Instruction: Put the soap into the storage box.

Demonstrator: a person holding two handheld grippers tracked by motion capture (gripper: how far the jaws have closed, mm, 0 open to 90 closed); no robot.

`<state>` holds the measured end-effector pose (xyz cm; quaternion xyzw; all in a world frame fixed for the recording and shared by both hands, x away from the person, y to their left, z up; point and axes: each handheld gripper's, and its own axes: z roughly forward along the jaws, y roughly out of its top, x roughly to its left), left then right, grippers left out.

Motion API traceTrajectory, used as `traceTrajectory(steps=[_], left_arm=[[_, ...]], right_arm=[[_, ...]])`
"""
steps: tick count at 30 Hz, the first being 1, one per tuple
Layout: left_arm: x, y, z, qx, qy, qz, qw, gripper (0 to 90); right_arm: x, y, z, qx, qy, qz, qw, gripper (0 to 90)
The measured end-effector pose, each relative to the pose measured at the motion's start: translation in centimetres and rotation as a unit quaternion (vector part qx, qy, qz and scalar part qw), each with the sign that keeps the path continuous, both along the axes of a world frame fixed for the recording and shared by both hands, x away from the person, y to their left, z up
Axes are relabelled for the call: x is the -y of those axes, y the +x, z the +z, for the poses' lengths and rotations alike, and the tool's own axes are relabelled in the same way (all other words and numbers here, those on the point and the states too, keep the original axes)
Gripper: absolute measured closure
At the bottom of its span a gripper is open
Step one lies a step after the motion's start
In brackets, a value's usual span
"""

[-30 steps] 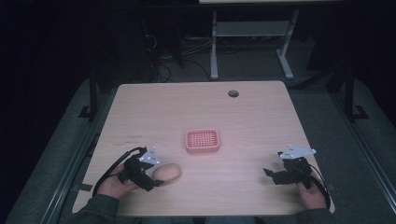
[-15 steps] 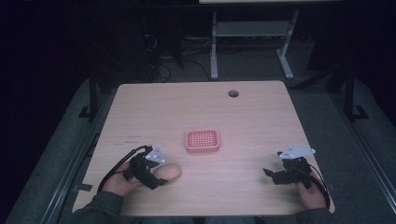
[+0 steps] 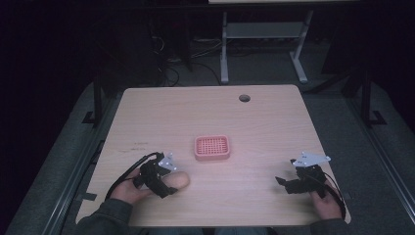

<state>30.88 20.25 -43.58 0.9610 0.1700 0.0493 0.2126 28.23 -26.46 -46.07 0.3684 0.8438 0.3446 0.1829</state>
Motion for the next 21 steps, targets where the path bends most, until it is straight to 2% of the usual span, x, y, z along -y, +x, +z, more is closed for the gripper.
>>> traceTrajectory(steps=[8, 10, 21], left_arm=[[0.5, 0.2, -0.2, -0.010, 0.005, -0.002, 0.9999, 23.5], [0.8, 0.4, -0.4, -0.014, 0.013, -0.005, 0.9998, 23.7], [1.6, 0.8, -0.8, -0.024, 0.026, -0.011, 0.9993, 29.6]], right_arm=[[0.0, 0.0, 0.0, 0.001, 0.000, 0.001, 1.0000, 14.2], [0.0, 0.0, 0.0, 0.001, -0.001, 0.001, 1.0000, 14.2], [0.0, 0.0, 0.0, 0.004, 0.001, 0.000, 1.0000, 14.2]])
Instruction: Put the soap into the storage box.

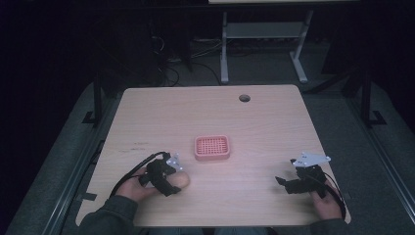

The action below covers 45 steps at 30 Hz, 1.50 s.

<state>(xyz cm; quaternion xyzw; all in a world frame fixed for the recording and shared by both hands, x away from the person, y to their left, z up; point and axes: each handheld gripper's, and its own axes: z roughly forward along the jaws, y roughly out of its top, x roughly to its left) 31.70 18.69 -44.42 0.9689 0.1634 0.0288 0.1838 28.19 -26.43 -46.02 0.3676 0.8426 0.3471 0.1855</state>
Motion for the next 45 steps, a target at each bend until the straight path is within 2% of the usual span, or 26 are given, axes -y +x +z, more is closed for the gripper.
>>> traceTrajectory(steps=[23, 32, 45], left_arm=[[0.4, -0.2, 0.2, 0.002, 0.008, -0.004, 1.0000, 32.4], [0.1, -0.3, 0.7, 0.010, -0.005, -0.001, 0.9999, 32.4], [-0.1, -0.3, 1.1, 0.009, -0.010, -0.001, 0.9999, 32.5]], right_arm=[[-0.1, -0.1, 0.1, 0.003, 0.002, 0.001, 1.0000, 14.2], [-0.3, -0.2, 0.2, 0.006, 0.003, 0.004, 1.0000, 14.2], [-0.2, -0.3, 0.3, 0.007, 0.003, 0.000, 1.0000, 14.1]])
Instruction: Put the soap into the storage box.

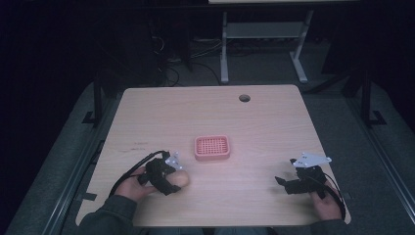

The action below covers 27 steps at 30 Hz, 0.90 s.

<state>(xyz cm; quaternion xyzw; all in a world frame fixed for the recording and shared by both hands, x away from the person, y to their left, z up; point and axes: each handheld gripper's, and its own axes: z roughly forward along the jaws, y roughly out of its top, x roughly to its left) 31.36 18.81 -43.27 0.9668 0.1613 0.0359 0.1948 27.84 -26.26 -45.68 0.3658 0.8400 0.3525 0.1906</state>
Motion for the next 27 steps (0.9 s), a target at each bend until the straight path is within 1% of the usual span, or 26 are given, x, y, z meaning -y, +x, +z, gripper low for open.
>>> traceTrajectory(steps=[4, 7, 9, 12, 13, 14, 15, 18, 20, 22, 27], left_arm=[[-0.1, 0.1, 0.3, 0.000, -0.001, -0.001, 1.0000, 32.4], [0.0, 0.4, 0.8, -0.003, -0.013, -0.003, 0.9999, 32.4], [0.2, 0.6, 0.9, -0.005, -0.015, -0.004, 0.9999, 32.4], [0.5, 0.8, 0.9, -0.009, -0.012, -0.007, 0.9999, 32.4], [0.8, 1.0, 0.9, -0.009, -0.011, -0.012, 0.9998, 32.5], [0.8, 1.0, 0.9, -0.009, -0.011, -0.012, 0.9998, 32.4], [0.9, 1.1, 1.0, -0.014, -0.012, -0.013, 0.9998, 32.4], [1.3, 1.4, 1.1, -0.015, -0.008, -0.015, 0.9997, 32.5], [1.5, 1.7, 1.4, -0.014, -0.004, -0.019, 0.9997, 32.5], [1.6, 1.8, 1.5, -0.015, -0.005, -0.018, 0.9997, 32.5], [1.9, 2.5, 2.2, -0.018, -0.006, -0.022, 0.9996, 32.5]], right_arm=[[0.1, -0.2, 0.1, 0.003, 0.003, -0.003, 1.0000, 14.2], [0.3, -0.2, 0.1, 0.002, 0.005, -0.006, 1.0000, 14.1], [0.4, -0.2, 0.1, 0.003, 0.007, -0.005, 1.0000, 14.1], [0.4, -0.2, 0.0, 0.001, 0.007, -0.006, 1.0000, 14.1], [0.5, -0.2, 0.0, 0.001, 0.008, -0.006, 1.0000, 14.1], [0.5, -0.2, 0.0, 0.001, 0.008, -0.006, 1.0000, 14.1], [0.5, -0.2, 0.0, -0.001, 0.008, -0.006, 1.0000, 14.2], [0.5, -0.1, -0.1, -0.001, 0.010, -0.008, 0.9999, 14.1], [0.5, -0.1, 0.0, -0.001, 0.010, -0.006, 0.9999, 14.2], [0.5, -0.1, -0.1, -0.001, 0.010, -0.005, 0.9999, 14.1], [0.6, -0.2, -0.1, 0.000, 0.015, -0.006, 0.9999, 14.1]])
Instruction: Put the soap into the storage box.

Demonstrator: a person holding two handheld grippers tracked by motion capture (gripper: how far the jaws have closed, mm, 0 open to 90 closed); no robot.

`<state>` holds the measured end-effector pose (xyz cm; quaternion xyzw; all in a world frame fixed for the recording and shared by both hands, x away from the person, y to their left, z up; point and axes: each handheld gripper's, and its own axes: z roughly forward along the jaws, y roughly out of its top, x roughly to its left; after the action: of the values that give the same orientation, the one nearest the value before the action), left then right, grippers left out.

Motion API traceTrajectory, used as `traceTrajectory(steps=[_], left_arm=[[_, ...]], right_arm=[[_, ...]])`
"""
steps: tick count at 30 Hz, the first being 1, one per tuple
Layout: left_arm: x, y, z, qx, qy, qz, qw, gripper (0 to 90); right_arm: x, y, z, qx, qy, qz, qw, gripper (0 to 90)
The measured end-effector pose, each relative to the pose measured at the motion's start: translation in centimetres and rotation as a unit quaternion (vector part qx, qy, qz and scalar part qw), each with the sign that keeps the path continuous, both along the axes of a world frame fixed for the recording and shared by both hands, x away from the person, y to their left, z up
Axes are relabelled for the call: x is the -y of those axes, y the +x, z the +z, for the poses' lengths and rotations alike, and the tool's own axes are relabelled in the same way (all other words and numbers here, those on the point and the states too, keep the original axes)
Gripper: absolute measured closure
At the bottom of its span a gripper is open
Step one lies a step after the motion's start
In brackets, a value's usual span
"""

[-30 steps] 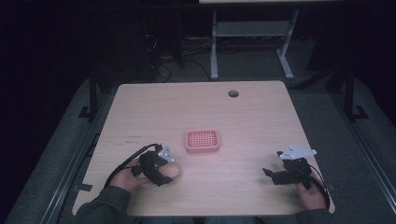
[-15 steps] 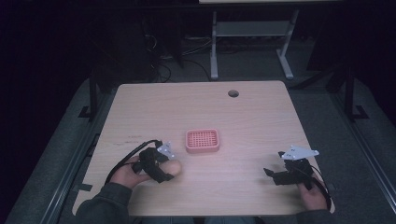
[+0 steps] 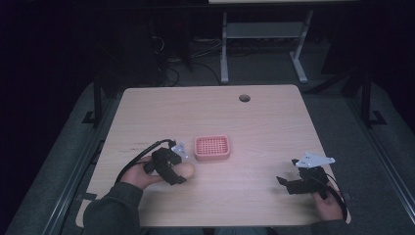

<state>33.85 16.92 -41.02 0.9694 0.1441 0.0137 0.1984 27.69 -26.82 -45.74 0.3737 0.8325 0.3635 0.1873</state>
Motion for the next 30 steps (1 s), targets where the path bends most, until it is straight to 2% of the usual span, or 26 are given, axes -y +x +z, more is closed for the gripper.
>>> traceTrajectory(steps=[9, 30], left_arm=[[0.2, 0.9, 0.5, -0.004, 0.004, 0.000, 1.0000, 32.4], [2.0, 2.6, 0.8, -0.008, 0.015, -0.011, 0.9998, 32.4]], right_arm=[[0.0, -0.1, 0.0, 0.002, 0.003, 0.003, 1.0000, 14.1], [0.1, -0.3, 0.2, 0.004, 0.008, 0.002, 1.0000, 14.1]])
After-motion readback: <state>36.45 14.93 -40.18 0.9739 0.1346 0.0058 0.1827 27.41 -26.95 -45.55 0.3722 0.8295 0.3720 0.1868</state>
